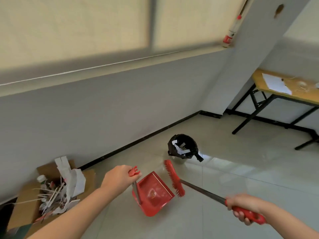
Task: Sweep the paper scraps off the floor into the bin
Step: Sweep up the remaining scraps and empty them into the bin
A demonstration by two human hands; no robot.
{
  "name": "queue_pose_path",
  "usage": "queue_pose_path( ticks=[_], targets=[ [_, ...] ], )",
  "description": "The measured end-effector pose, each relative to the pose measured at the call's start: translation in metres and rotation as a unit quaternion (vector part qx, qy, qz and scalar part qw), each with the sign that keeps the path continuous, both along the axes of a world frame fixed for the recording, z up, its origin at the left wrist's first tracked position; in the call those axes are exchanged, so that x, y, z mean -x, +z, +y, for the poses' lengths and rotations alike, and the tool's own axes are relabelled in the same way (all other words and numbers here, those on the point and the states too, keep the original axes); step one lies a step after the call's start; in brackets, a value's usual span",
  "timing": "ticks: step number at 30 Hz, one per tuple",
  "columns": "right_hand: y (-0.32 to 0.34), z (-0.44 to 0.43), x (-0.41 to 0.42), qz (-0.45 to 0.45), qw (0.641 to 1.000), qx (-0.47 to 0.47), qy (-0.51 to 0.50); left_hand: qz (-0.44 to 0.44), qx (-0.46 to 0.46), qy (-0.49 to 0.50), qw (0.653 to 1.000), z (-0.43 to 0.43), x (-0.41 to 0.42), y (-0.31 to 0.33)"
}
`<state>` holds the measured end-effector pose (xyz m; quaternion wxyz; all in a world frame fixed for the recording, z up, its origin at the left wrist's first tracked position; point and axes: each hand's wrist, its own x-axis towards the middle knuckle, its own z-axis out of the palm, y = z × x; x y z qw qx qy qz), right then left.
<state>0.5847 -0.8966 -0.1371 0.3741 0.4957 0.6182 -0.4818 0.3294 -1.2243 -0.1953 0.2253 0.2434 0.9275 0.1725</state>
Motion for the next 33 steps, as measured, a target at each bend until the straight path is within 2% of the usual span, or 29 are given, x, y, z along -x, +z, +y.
queue_pose_path(
  ticks=[3, 5, 11, 15, 19, 25, 33],
  targets=[
    [0.007, 0.028, -0.006, 0.011, 0.994, -0.021, -0.106, 0.037, 0.008, -0.085, 0.996, 0.032, -0.006, 0.029],
    [0.010, 0.045, -0.010, 0.014, 0.990, -0.040, -0.136, 0.060, -0.008, -0.101, 0.993, 0.049, -0.007, 0.046],
    [0.003, 0.086, -0.029, -0.057, 0.992, -0.064, -0.093, 0.036, -0.115, -0.057, 0.991, 0.084, -0.012, 0.078],
    [-0.012, 0.111, -0.047, -0.060, 0.987, -0.054, -0.138, -0.003, -0.161, -0.036, 0.986, 0.103, -0.003, 0.096],
    [-0.020, 0.141, -0.058, -0.068, 0.982, -0.013, -0.177, -0.091, -0.230, 0.041, 0.968, 0.123, 0.008, 0.114],
    [-0.038, 0.178, -0.072, -0.082, 0.980, 0.006, -0.182, -0.188, -0.285, 0.218, 0.914, 0.145, 0.008, 0.097],
    [-0.048, 0.198, -0.063, -0.091, 0.983, 0.000, -0.160, -0.289, -0.346, 0.426, 0.784, 0.166, -0.020, 0.032]
  ],
)
